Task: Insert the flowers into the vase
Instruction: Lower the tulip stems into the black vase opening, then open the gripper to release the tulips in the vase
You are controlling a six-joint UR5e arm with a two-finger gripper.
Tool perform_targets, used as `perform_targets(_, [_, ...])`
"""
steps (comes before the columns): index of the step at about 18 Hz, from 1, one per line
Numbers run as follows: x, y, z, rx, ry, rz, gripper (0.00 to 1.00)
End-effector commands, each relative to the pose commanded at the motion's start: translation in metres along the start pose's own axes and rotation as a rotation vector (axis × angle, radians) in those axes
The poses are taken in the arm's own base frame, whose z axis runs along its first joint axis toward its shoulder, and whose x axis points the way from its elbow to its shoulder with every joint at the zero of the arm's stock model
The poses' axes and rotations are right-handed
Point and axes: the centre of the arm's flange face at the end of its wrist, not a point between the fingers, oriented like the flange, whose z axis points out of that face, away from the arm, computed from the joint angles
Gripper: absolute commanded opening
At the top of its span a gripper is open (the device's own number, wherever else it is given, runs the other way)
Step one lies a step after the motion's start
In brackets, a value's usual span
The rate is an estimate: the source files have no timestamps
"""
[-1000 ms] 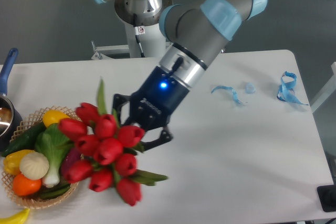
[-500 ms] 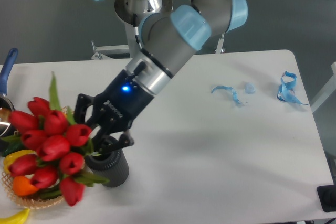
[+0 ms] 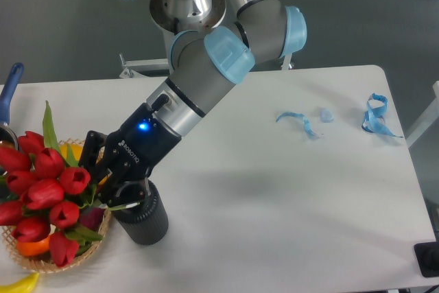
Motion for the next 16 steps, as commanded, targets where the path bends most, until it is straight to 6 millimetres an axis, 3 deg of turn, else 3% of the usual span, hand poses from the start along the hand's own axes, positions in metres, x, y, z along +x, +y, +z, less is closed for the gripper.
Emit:
perform_targets(5, [0.027,0.032,0.008,-0.026,0.038,0.048,0.00])
perform_targets(7, [0.029,0.037,0.010,-0.029,0.042,0.063,0.00])
perform_targets(12, [0.036,0.071,0.017,-0.050,0.067,0.116,0.05])
perform_targets(16, [0.041,0.095,0.020,-0.062,0.083,0.163,0.23])
